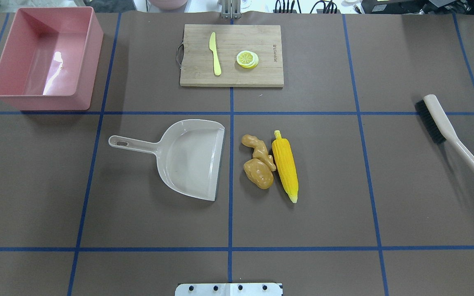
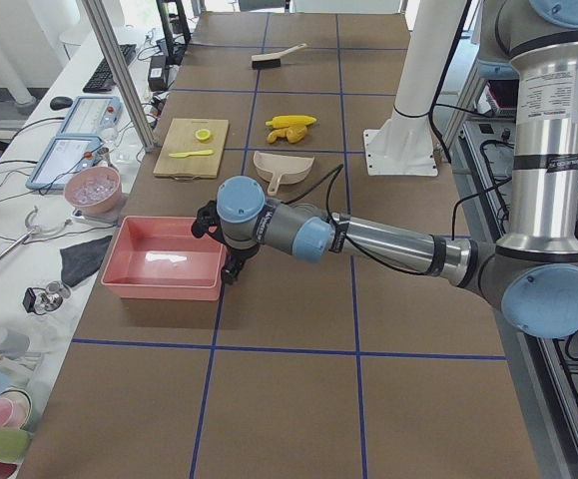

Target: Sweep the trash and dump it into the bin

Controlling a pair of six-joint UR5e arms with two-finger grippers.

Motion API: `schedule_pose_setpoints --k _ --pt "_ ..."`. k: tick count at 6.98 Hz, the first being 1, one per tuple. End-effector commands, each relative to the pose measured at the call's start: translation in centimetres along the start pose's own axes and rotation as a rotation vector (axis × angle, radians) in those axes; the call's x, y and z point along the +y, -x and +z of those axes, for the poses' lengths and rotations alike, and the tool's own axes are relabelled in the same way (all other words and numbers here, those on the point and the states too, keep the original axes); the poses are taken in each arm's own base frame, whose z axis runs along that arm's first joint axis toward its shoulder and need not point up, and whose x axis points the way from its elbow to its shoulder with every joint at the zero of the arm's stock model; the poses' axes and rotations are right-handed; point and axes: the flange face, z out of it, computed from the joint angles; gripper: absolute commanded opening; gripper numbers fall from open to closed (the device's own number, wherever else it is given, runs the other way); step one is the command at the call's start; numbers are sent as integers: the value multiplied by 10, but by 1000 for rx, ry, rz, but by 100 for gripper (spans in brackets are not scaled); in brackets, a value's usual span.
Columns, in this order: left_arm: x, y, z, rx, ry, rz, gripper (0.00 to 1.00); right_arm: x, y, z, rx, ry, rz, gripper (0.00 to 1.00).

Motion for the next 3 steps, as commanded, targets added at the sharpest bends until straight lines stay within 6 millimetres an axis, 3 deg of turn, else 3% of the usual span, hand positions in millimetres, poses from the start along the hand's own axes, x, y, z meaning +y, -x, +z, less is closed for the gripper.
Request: schedule_pose_setpoints --k 1,2,3 --pt "-38 -54 22 36 -99 277 98 1 4 -2 -9 -2 -7 100" --pt "-62 -82 33 69 -102 346 98 1 13 1 -22 5 -27 100" --pt "-78 -117 57 120 -87 421 98 -7 38 2 -28 8 -73 100"
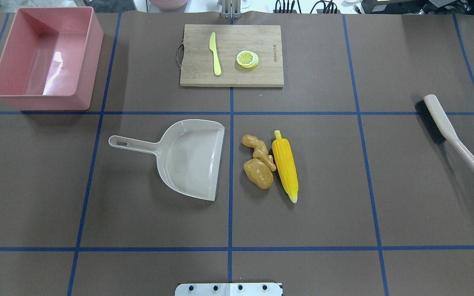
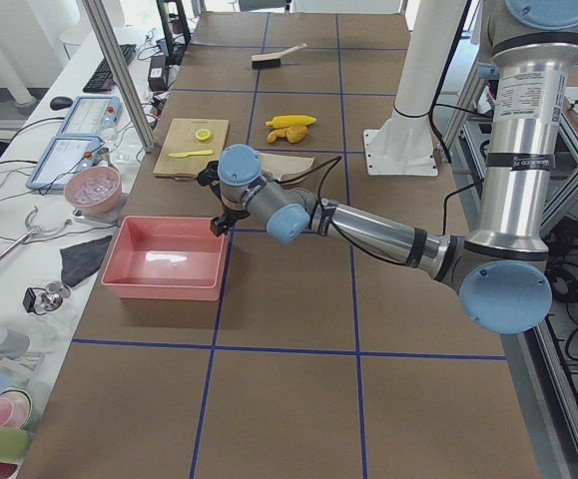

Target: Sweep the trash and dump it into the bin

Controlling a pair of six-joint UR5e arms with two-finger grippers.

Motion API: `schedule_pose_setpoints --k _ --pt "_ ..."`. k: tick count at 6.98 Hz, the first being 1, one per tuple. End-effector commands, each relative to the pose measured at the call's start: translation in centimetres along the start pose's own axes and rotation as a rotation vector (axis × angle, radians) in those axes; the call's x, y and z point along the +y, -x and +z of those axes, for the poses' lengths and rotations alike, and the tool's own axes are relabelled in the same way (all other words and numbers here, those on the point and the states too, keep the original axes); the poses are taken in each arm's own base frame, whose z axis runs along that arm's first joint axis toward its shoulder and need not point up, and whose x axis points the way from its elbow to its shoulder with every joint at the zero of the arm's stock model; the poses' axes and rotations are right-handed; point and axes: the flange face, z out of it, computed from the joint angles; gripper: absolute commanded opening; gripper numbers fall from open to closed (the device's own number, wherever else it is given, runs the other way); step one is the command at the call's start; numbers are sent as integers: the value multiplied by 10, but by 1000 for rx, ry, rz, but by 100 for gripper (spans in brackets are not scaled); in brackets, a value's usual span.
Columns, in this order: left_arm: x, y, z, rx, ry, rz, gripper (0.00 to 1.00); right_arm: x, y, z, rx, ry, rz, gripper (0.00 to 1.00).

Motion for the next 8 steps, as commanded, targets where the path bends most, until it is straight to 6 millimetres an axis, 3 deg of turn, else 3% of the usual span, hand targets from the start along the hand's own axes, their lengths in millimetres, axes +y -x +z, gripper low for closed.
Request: schedule_pose_setpoints --k 1,2,4,6,8 --pt "-50 -55 41 92 -51 203 98 -7 49 1 -12 6 -27 100" --pt "-69 -72 53 120 -62 254 98 -7 60 3 -24 12 0 100" --pt "-127 -121 80 157 -95 397 98 3 95 2 -34 25 1 100" --pt "-134 -142 99 196 -90 461 98 11 125 11 -42 54 -33 100" --pt "-131 -176 121 257 -81 495 98 39 135 39 -46 78 -8 100"
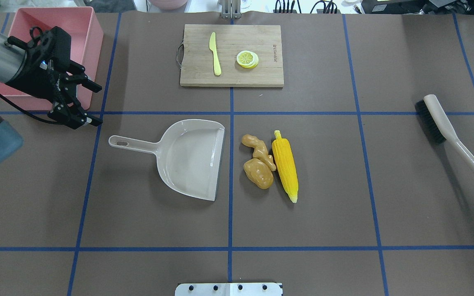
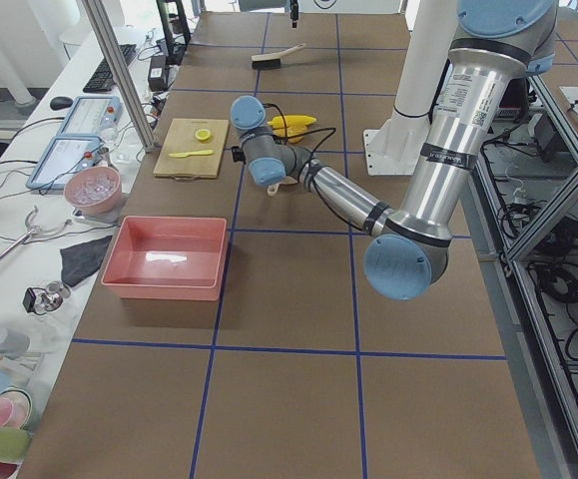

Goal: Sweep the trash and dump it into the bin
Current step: 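Grasp the white dustpan handle with the left gripper while the right grasps the brush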

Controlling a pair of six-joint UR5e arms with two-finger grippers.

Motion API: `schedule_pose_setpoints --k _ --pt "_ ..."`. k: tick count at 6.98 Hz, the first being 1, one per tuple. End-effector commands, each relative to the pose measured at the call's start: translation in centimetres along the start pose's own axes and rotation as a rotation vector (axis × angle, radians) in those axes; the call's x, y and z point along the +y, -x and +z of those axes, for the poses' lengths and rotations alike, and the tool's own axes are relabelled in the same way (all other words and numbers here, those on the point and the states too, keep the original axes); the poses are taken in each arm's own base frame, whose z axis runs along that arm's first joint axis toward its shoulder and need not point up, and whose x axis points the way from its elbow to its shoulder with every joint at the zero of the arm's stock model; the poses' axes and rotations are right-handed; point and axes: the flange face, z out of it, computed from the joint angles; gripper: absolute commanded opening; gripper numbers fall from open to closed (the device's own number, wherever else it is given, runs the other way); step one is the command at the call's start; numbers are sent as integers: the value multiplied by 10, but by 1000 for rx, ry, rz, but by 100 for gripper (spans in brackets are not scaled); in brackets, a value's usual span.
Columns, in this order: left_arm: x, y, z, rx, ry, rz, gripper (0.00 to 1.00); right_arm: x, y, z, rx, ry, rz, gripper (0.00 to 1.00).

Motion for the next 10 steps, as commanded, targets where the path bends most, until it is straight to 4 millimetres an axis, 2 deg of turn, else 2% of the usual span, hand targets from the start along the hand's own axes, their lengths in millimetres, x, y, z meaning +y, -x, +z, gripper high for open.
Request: schedule_pose_setpoints --k 1,2,3,4,5,6,7,8,9,10 --pt "-23 -29 11 37 -26 17 98 29 -14 34 9 10 25 100" --pt "-24 -29 13 37 -21 -128 98 31 -18 46 -6 0 94 100" --pt "-29 -32 5 38 -54 -92 98 33 -17 65 -22 1 143 100" --pt "-39 -35 3 32 -78 -28 98 33 -11 70 -51 -27 118 100" --pt "-39 -38 -2 31 -102 0 98 33 -3 71 -76 -25 97 100" --pt "-32 -34 9 38 -86 15 97 32 10 82 -73 -8 56 100" --pt "-18 -20 21 38 -60 96 97 29 15 91 -66 2 32 100" --pt "2 -3 36 33 -21 174 97 30 17 95 -50 1 -6 100" --pt "16 9 50 41 3 157 97 34 14 98 -29 1 -45 100" --pt "16 1 65 41 12 164 96 34 15 100 -28 4 -51 99"
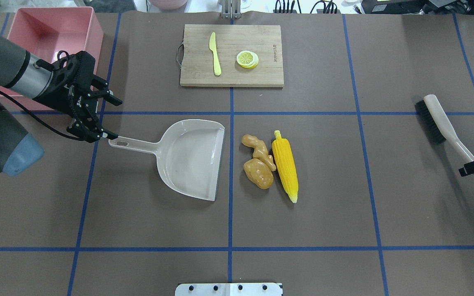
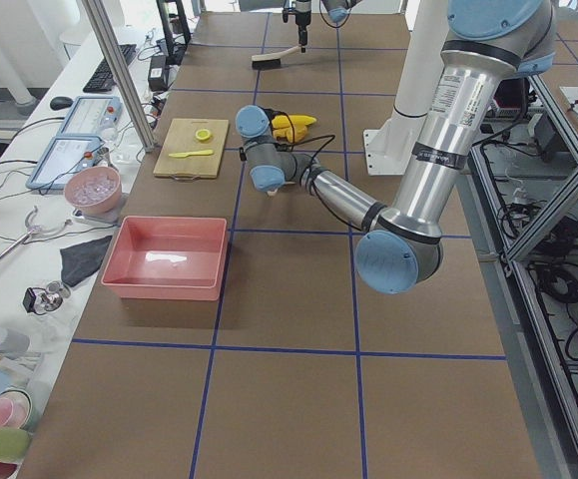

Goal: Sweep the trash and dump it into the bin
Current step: 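Grasp the white dustpan handle with the left gripper while the right grasps the brush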

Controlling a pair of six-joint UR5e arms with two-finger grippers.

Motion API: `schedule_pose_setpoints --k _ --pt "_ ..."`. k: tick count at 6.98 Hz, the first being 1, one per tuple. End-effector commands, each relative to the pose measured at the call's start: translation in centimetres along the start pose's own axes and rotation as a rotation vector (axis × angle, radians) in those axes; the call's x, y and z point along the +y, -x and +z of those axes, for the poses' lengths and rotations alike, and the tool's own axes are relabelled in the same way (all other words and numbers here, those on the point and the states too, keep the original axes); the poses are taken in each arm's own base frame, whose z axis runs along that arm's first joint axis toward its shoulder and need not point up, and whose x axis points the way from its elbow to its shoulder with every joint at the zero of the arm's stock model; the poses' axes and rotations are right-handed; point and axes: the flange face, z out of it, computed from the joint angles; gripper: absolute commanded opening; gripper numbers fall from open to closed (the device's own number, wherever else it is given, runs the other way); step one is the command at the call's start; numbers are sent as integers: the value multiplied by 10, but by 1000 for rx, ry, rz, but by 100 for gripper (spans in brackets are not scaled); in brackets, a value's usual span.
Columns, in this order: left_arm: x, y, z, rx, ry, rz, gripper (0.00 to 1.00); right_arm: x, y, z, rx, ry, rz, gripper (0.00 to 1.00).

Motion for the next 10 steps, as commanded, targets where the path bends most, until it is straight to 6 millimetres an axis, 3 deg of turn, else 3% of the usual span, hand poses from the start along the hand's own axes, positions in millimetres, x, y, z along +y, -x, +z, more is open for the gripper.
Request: schedule_pose_setpoints --k 1,3,4,7,8,9,10 --pt "8 -9 40 8 14 40 95 3 6 8 15 10 -38 93" --pt "29 3 80 11 -25 100 95 4 10 8 14 10 -46 61" --pt "34 -4 95 -2 -39 131 96 5 7 7 17 11 -73 64" --pt "28 -1 105 -8 -37 128 96 8 -1 4 49 -7 -79 60" --pt "26 -2 115 -8 -27 122 96 7 -2 2 50 -12 -75 42" --pt "26 -3 121 -12 -20 120 96 6 -1 2 48 -14 -77 13" --pt "26 -9 130 4 -16 121 96 5 -2 1 45 -15 -74 0"
